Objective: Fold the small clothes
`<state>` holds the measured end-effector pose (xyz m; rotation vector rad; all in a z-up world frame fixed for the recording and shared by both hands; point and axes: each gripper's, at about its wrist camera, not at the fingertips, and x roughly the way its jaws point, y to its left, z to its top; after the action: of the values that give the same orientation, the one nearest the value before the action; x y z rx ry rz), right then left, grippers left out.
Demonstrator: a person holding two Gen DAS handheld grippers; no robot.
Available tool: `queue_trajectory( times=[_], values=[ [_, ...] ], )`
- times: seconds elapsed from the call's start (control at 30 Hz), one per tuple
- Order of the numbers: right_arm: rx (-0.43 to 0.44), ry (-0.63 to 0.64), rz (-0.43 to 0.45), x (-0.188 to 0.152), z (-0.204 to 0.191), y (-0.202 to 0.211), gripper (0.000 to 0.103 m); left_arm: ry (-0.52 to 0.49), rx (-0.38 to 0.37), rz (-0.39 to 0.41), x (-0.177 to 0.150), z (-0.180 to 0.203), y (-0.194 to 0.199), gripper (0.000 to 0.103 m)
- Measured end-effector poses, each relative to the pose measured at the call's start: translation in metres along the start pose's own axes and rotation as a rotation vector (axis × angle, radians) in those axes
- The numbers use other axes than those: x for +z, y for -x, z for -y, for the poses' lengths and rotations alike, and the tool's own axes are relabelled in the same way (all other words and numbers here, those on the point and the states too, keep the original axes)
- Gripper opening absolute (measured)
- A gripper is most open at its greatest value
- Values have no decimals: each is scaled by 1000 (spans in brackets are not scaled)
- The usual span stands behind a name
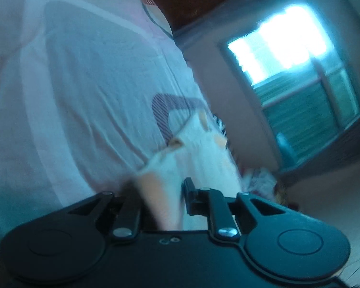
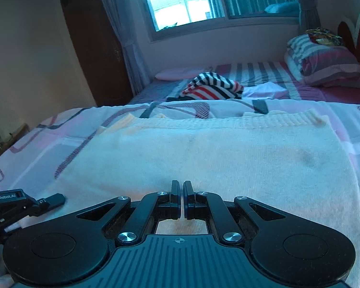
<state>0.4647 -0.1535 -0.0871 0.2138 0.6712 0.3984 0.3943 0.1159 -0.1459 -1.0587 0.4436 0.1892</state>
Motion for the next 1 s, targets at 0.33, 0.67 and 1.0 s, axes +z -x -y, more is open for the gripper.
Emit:
queue_trajectory(
  times=[0.33,0.67,1.0],
  values=[
    [15,-37,-12,-6,8,-10,3,-143,35,-59,17,27,-12,6],
    [-42,-296,208,3,81,73,4,-720,-127,-182,-53,170,-1,6],
    [-98,-413,233,-11,159,167,4,-986,-151,-560,-199,215,-36,32]
  ],
)
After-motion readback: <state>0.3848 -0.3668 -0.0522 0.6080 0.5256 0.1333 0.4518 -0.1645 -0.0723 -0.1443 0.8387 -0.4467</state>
